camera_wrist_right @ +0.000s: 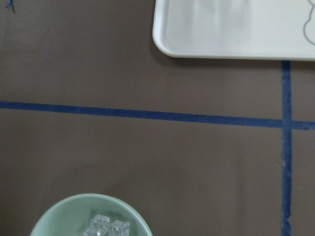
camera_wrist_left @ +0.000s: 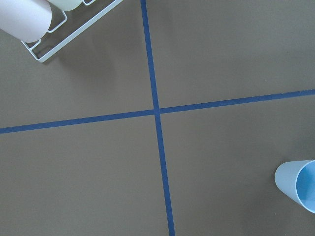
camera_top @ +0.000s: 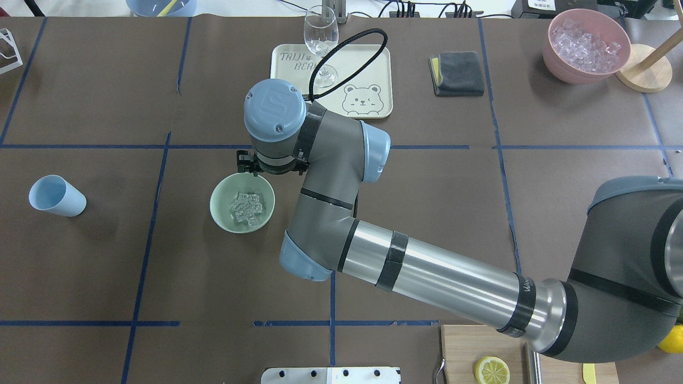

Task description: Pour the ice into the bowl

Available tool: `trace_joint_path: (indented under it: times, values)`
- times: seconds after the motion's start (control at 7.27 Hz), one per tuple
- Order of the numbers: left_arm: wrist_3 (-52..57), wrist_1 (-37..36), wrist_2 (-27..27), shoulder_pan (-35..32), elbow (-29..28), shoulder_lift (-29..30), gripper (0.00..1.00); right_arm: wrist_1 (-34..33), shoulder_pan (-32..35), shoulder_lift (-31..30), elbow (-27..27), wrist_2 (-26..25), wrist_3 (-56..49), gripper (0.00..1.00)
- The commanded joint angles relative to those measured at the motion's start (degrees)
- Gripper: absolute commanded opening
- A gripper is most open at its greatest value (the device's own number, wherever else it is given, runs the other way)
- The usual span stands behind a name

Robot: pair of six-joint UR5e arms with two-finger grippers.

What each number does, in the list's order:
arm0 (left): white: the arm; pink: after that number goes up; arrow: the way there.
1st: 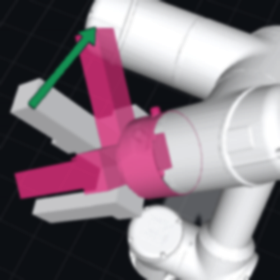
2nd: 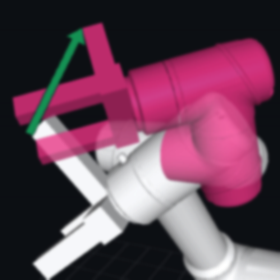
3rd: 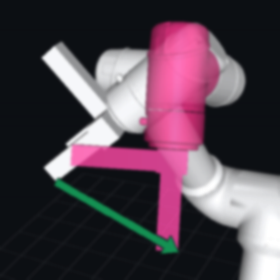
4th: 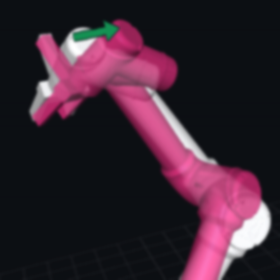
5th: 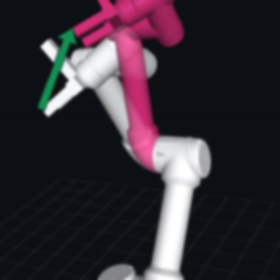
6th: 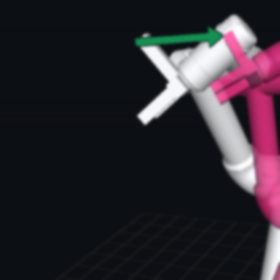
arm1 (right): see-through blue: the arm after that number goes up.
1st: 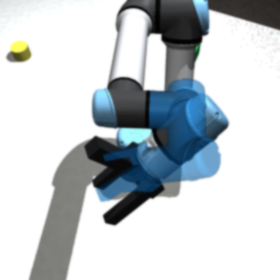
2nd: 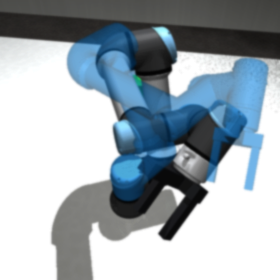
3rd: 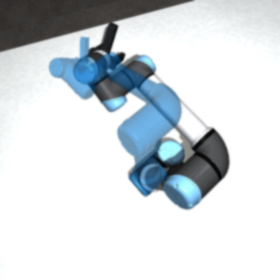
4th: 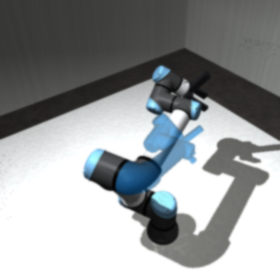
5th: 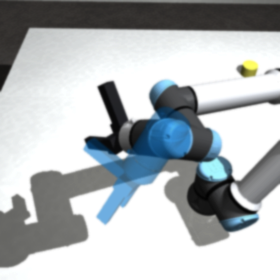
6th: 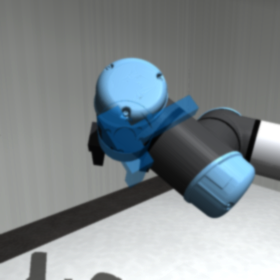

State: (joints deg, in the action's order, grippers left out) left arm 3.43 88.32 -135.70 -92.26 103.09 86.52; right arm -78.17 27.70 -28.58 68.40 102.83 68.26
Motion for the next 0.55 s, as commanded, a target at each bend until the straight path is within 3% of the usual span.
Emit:
trace_joint_path:
  times: [0.0,0.14,0.28,0.41]
  values:
    - [0.0,0.1,0.0,0.1,-0.1,0.1,1.00,0.7,-1.9,-0.3,-1.3,-0.1,-0.1,0.70]
    - [0.0,0.1,0.0,0.0,-0.1,0.1,1.00,0.7,-2.4,-0.1,-1.5,-0.1,0.2,0.64]
    - [0.0,0.1,0.0,0.1,-0.1,0.1,1.00,0.7,-2.8,-0.2,-1.8,-0.1,0.2,0.49]
    - [0.0,0.1,0.0,0.1,-0.1,0.1,1.00,0.7,-2.9,0.2,-1.9,-0.1,0.5,0.27]
